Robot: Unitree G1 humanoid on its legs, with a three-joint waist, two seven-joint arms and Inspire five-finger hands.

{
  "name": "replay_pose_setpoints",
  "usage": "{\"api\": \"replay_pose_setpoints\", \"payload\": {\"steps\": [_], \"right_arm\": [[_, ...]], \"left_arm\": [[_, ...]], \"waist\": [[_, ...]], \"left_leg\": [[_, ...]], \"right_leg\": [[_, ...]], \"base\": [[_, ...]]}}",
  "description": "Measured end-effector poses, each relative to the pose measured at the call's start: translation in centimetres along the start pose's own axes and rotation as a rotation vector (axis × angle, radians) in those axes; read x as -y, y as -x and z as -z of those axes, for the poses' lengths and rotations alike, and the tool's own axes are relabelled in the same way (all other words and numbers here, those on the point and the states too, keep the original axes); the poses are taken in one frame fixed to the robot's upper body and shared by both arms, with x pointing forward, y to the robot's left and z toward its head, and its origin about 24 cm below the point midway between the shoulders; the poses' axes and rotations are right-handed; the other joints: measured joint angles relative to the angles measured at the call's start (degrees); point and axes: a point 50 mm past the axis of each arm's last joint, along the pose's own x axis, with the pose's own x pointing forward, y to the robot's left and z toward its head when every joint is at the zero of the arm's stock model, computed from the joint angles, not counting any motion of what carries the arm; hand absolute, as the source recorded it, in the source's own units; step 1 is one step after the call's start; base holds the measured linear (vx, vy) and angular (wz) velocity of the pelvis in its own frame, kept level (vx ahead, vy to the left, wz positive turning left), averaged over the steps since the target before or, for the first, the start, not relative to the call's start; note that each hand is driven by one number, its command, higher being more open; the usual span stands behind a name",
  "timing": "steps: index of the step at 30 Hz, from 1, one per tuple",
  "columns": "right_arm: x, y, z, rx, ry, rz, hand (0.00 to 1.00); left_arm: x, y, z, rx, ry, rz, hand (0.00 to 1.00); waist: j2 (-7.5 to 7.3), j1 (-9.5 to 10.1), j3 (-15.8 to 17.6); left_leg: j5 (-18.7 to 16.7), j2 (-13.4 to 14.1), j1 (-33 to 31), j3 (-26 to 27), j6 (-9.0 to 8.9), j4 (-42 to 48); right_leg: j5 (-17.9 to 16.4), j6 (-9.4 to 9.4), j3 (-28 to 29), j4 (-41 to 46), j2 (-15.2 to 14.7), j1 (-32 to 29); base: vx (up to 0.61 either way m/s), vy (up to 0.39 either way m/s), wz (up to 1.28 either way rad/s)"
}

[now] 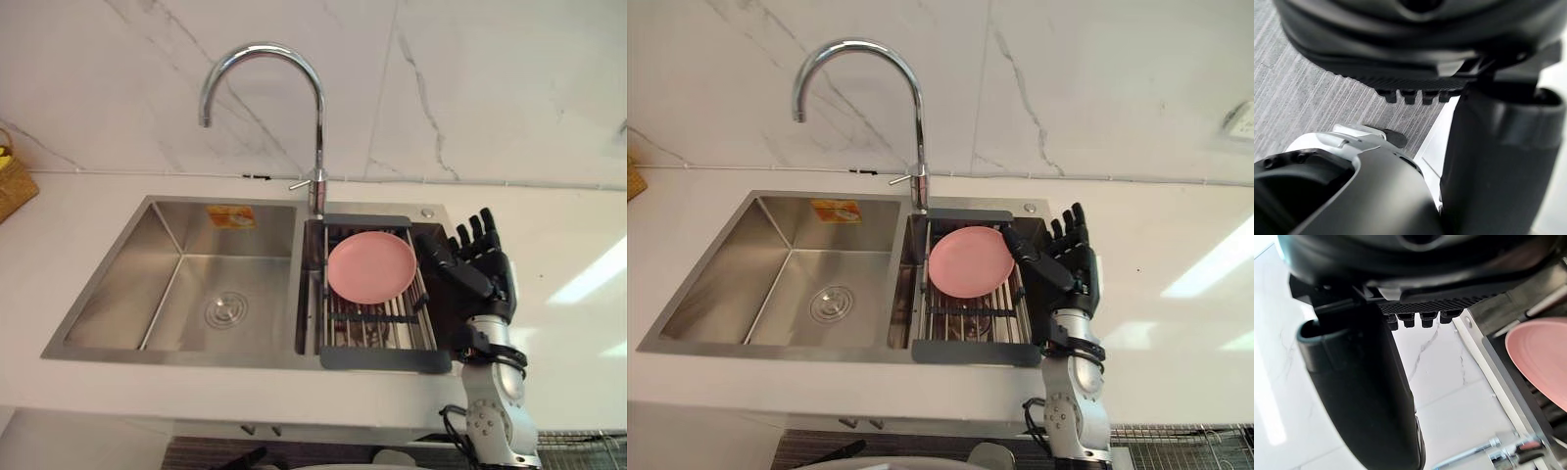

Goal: Walk over to the sink, pick up the cup, carry it to the dishwasher, place the cup inside the dishwasher, then close the dishwasher door

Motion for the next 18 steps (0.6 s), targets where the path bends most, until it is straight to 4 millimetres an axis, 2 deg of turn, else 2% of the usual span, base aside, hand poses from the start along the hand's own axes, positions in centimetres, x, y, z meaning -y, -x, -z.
{"api": "replay_pose_setpoints", "payload": {"steps": [4, 9, 12, 18], "right_arm": [[0.9, -0.1, -0.7, 0.031, 0.015, 0.035, 1.00], [1.1, 0.1, -0.9, 0.044, 0.049, -0.004, 1.00], [0.8, 0.2, -1.0, 0.037, 0.149, -0.104, 1.00], [0.6, -0.6, -3.4, 0.045, 0.448, -0.339, 1.00]], "left_arm": [[-0.2, 0.0, 0.4, -0.006, 0.015, 0.006, 1.00], [-0.4, 0.0, 0.1, 0.024, -0.068, -0.013, 1.00], [-0.4, -0.1, 0.1, 0.028, -0.091, -0.015, 1.00], [-0.4, -0.1, 0.1, 0.026, -0.123, -0.006, 1.00]], "waist": [[0.26, -0.40, 0.2], [0.47, -1.09, 0.3], [0.49, -1.45, 0.3], [0.58, -1.90, 0.3]], "left_leg": [[-0.6, 1.8, 2.1, 0.6, -1.01, -1.2], [-0.6, 1.3, 3.1, 1.9, -1.05, -2.9], [-0.6, 0.9, 3.3, 2.6, -1.00, -3.1], [-0.4, 0.9, 3.3, 2.6, -1.07, -3.4]], "right_leg": [[0.1, -0.09, -0.2, -1.3, 2.0, 1.9], [0.8, 0.31, 0.8, -2.8, 1.9, 2.2], [1.1, 0.36, 1.2, -3.5, 1.8, 2.3], [1.1, 0.36, 1.1, -3.5, 1.8, 2.3]], "base": [[0.17, -0.088, -0.11], [0.04, 0.020, -0.13], [-0.01, 0.016, -0.11], [-0.02, -0.005, 0.00]]}}
